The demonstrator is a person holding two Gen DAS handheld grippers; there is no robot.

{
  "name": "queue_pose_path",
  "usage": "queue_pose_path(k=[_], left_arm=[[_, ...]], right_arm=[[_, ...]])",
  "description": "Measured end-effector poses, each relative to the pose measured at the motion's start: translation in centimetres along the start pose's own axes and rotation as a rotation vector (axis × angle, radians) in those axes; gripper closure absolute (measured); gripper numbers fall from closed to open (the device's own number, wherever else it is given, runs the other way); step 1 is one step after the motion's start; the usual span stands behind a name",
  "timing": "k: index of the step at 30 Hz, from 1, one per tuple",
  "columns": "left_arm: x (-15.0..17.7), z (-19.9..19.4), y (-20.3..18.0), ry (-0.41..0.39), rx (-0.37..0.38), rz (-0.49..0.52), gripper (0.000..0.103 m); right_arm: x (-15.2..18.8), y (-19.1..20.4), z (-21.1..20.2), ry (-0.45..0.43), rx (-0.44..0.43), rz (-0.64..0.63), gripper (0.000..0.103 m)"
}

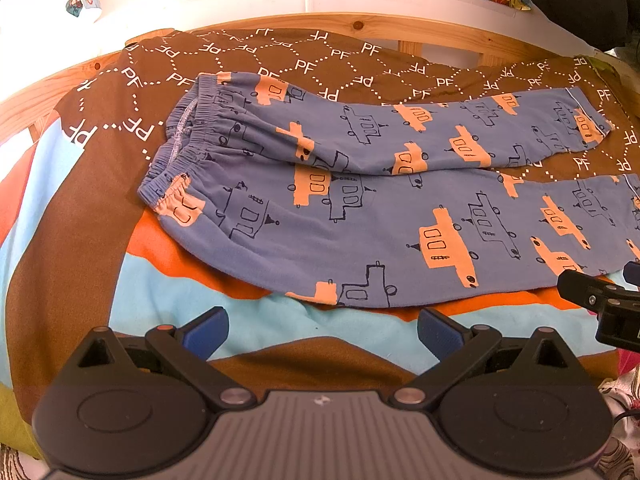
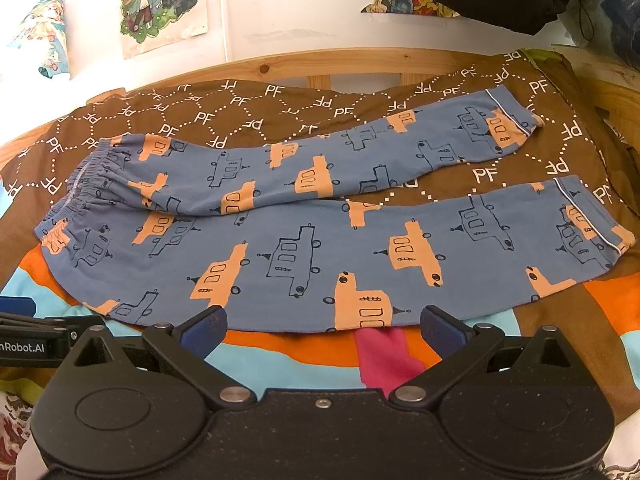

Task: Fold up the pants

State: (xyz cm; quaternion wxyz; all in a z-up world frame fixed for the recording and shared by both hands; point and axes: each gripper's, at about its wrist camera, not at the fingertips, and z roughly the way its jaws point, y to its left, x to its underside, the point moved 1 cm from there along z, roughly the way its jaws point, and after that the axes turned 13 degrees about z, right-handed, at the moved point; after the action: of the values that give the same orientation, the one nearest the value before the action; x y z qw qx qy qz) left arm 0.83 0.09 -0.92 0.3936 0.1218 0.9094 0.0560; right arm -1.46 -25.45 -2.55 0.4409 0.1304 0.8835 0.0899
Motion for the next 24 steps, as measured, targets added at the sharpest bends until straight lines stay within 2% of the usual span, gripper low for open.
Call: queue_pose_path(k=[24], left_arm=[[-0.03, 0.01, -0.02, 0.002, -0.001, 0.001, 0.000]], right_arm=[[-0.02, -0.15, 0.14, 0.004, 0.000, 0.005, 0.001]])
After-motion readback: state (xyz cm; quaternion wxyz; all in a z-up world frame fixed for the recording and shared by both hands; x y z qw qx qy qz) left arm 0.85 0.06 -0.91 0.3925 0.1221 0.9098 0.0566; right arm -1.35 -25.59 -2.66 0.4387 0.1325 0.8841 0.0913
